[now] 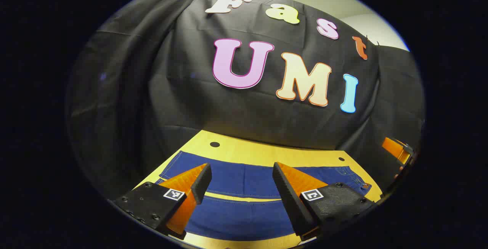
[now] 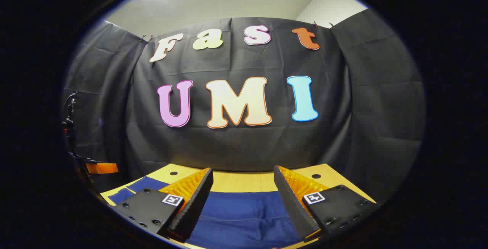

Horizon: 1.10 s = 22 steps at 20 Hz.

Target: Grasp the waist and the cuffs of the jeans and fold them to make the two legs overlap; first hold the waist and fold one-third of the jeans toward the cuffs, then hold the cuffs and fold the remaining one-third in the same direction to finish folding.

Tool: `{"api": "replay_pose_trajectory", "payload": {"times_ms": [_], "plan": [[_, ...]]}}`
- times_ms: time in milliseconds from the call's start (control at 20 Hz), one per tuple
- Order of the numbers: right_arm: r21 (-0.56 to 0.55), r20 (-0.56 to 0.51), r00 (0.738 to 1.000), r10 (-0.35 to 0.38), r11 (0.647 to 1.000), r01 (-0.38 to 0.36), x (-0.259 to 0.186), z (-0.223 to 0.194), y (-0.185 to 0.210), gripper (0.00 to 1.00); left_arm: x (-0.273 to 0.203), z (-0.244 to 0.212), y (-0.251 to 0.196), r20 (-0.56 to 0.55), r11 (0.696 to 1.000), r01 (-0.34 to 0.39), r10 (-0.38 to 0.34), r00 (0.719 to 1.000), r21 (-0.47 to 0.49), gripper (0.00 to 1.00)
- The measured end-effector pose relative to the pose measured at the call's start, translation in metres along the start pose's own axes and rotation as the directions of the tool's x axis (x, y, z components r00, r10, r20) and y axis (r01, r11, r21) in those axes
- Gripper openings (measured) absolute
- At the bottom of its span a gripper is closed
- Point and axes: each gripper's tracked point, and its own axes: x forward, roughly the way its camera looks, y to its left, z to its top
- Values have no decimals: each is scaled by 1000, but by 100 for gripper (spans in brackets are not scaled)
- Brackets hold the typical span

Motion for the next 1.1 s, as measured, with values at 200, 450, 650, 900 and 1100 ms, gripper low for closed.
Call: {"api": "replay_pose_trajectory", "payload": {"times_ms": [200, 450, 650, 900, 1100], "plan": [[-3, -10, 1000, -18, 1000, 18, 0, 0, -6, 99, 3, 2, 1, -2, 999, 17, -17, 1000, 36, 95], [-6, 7, 999, -40, 999, 40, -3, 7, -12, 98, 4, -1, 4, -19, 998, 44, -43, 999, 36, 95], [1, -1, 999, -50, 999, 50, -10, 5, -10, 98, 1, -8, 15, -46, 997, 58, -56, 997, 56, 95], [10, -37, 998, -50, 999, 50, -22, -7, 0, 98, -3, -30, 36, -105, 992, 90, -81, 991, 86, 95], [2, -56, 997, -46, 999, 47, -34, -16, 9, 98, -8, -54, 53, -170, 982, 167, -151, 974, 83, 94]]}}
